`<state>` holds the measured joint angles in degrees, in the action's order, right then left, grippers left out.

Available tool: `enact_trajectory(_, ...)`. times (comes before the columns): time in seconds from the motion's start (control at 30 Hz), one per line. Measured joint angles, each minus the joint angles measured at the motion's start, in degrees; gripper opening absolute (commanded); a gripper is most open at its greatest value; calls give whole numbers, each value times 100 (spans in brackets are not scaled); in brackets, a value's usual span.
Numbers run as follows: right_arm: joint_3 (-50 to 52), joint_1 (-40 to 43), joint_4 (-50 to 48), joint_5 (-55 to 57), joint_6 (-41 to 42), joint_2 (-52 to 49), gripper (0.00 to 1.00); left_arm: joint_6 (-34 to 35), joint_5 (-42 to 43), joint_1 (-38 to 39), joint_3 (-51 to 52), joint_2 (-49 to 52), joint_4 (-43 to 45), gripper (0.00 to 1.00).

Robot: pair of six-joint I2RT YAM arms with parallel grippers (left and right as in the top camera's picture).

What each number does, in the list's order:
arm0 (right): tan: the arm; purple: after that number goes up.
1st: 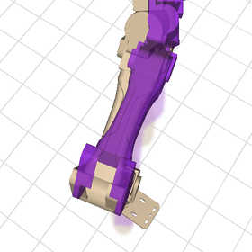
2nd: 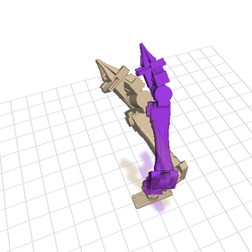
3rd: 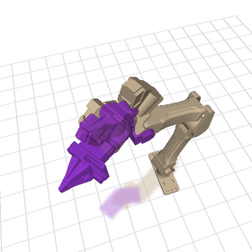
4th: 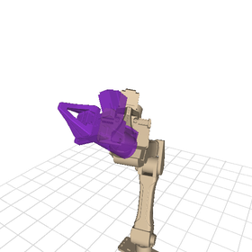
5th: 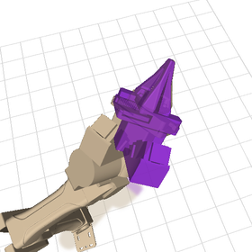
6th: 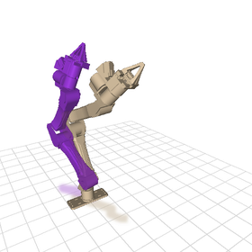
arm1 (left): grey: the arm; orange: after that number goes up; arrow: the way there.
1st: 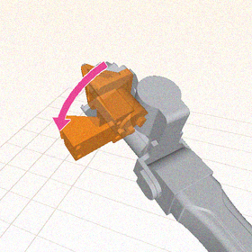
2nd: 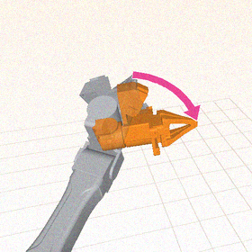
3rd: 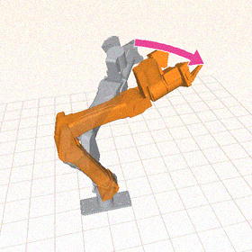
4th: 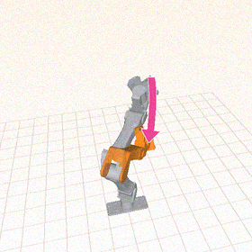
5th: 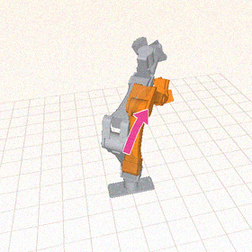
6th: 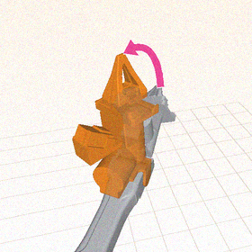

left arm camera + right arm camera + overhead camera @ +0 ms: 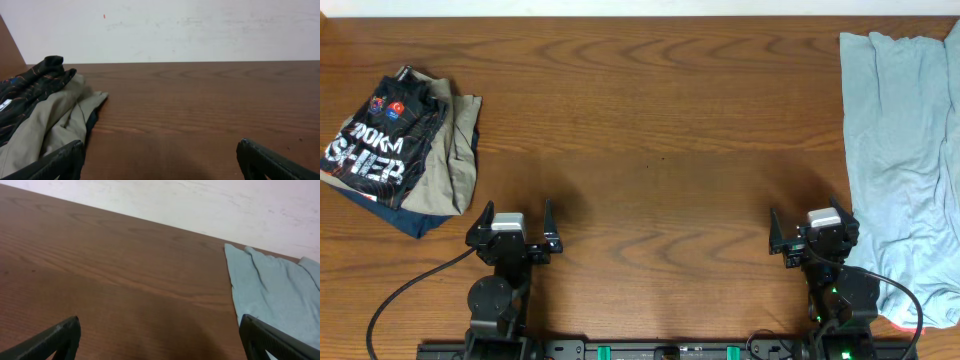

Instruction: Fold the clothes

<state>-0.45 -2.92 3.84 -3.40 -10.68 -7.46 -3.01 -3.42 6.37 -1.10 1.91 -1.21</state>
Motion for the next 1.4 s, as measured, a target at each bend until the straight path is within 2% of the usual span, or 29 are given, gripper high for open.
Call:
enact_trajectory(0.4, -42, 0, 173, 295, 42, 0, 99, 0, 0, 0, -2, 2, -2, 98)
enact_trajectory(0.57, -313, 0, 741, 575, 269, -57, 99, 26, -2, 0, -66, 20, -114, 98)
enact_trajectory(0.73, -964, 0, 1735, 966, 680, -590, 99, 321, -42, 0, -210, 350, -428, 98)
enact_trajectory(0.9, -1912, 0, 2406, 1204, 903, -1565, 99, 675, -87, 0, -730, 1220, -1117, 97)
enact_trajectory(1.1, -2977, 0, 3187, 1154, 1029, -3077, 99, 828, 201, 0, -2055, 2743, -2033, 98)
enact_trajectory(1.3, -3829, 0, 3810, 455, 1049, -4232, 99, 901, 688, 0, -3080, 4238, -2889, 98)
enact_trajectory(1.4, -4081, 0, 3899, -50, 1049, -4433, 99, 905, 911, 0, -3281, 4708, -2940, 98)
